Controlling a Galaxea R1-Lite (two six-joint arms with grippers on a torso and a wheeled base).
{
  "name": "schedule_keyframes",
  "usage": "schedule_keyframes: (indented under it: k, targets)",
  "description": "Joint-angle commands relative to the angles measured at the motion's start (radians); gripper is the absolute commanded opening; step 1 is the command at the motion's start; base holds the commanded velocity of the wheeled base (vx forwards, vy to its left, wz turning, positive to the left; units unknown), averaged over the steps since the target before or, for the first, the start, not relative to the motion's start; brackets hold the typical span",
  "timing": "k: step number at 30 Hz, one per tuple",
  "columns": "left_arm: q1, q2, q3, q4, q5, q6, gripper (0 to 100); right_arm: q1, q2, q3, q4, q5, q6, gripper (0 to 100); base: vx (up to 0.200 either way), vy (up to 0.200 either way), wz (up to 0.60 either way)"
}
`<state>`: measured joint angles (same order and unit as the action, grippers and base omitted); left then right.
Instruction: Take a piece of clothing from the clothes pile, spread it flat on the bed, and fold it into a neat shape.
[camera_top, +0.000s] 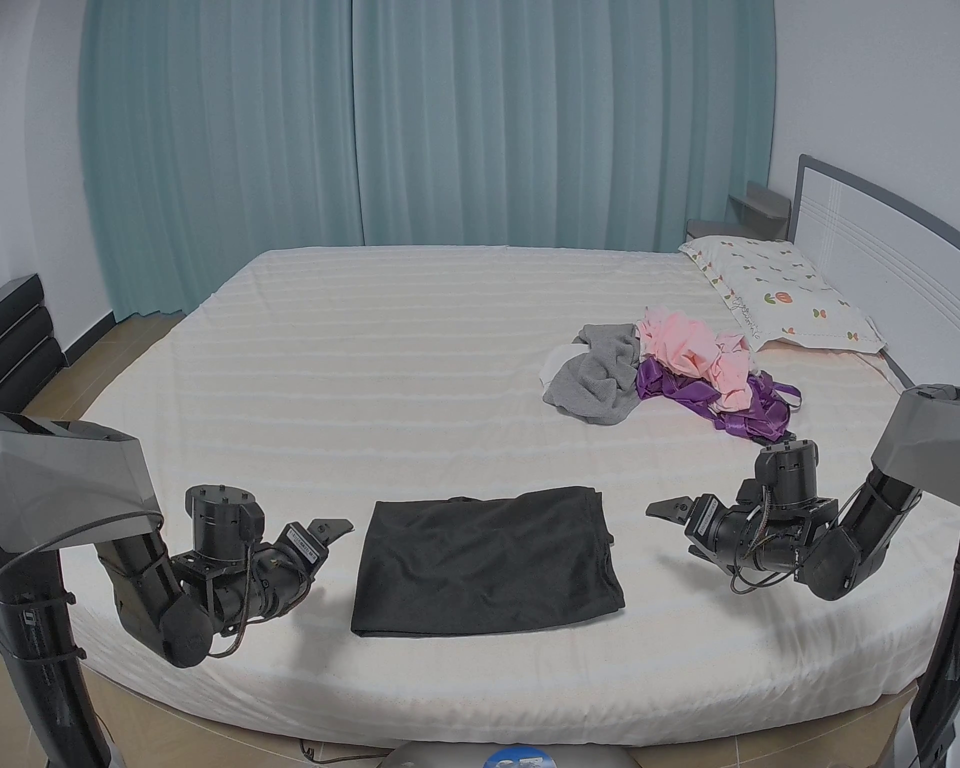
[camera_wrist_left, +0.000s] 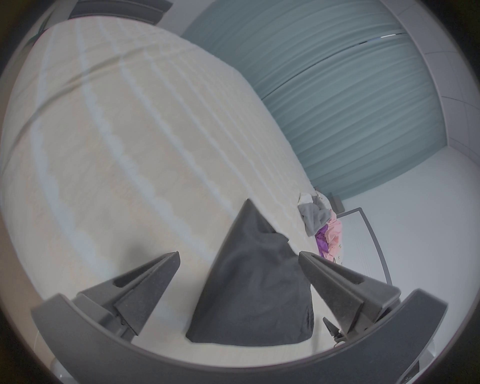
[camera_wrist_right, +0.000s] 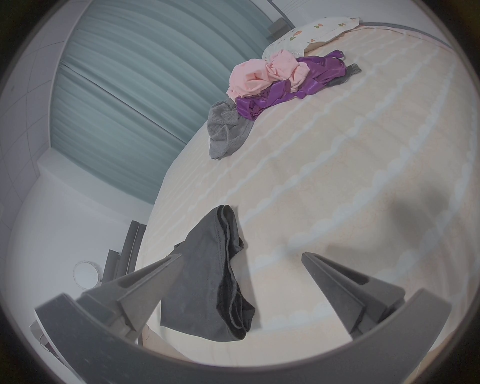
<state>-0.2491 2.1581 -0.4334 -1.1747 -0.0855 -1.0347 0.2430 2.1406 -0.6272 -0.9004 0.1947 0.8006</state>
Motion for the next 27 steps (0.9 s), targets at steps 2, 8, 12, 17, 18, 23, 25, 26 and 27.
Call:
schedule_keyframes:
  k: [2,8,12,17,18,23,25,26,27]
  targets:
    - [-0.021,0.025,-0.114,0.018,0.038,0.042,100,0.015,0.015,0.000,-0.003,0.000,0.000,100,0.000,0.000,0.00]
    - [-0.047,0.117,-0.311,0.139,0.038,0.062,100,0.036,0.022,0.000,-0.005,-0.001,0.002,100,0.000,0.000,0.00]
    - [-0.053,0.204,-0.432,0.207,0.038,0.064,100,0.041,0.024,0.000,-0.003,-0.003,0.002,100,0.000,0.000,0.00]
    - [-0.045,0.275,-0.533,0.225,0.049,0.071,100,0.042,0.031,-0.003,-0.006,-0.003,0.000,100,0.000,0.000,0.00]
    - [-0.045,0.281,-0.545,0.225,0.049,0.074,100,0.042,0.031,-0.003,-0.005,-0.004,0.000,100,0.000,0.000,0.00]
    - [-0.053,0.319,-0.581,0.240,0.055,0.137,100,0.042,0.044,-0.011,-0.006,-0.006,0.000,100,0.000,0.000,0.00]
    - [-0.053,0.332,-0.584,0.234,0.055,0.154,100,0.042,0.047,-0.014,-0.006,-0.006,0.000,100,0.000,0.000,0.00]
    - [-0.053,0.333,-0.588,0.234,0.055,0.154,100,0.042,0.048,-0.014,-0.006,-0.008,0.000,100,0.000,0.000,0.00]
    - [-0.053,0.333,-0.596,0.236,0.055,0.154,100,0.042,0.051,-0.014,-0.008,-0.008,0.000,100,0.000,0.000,0.00]
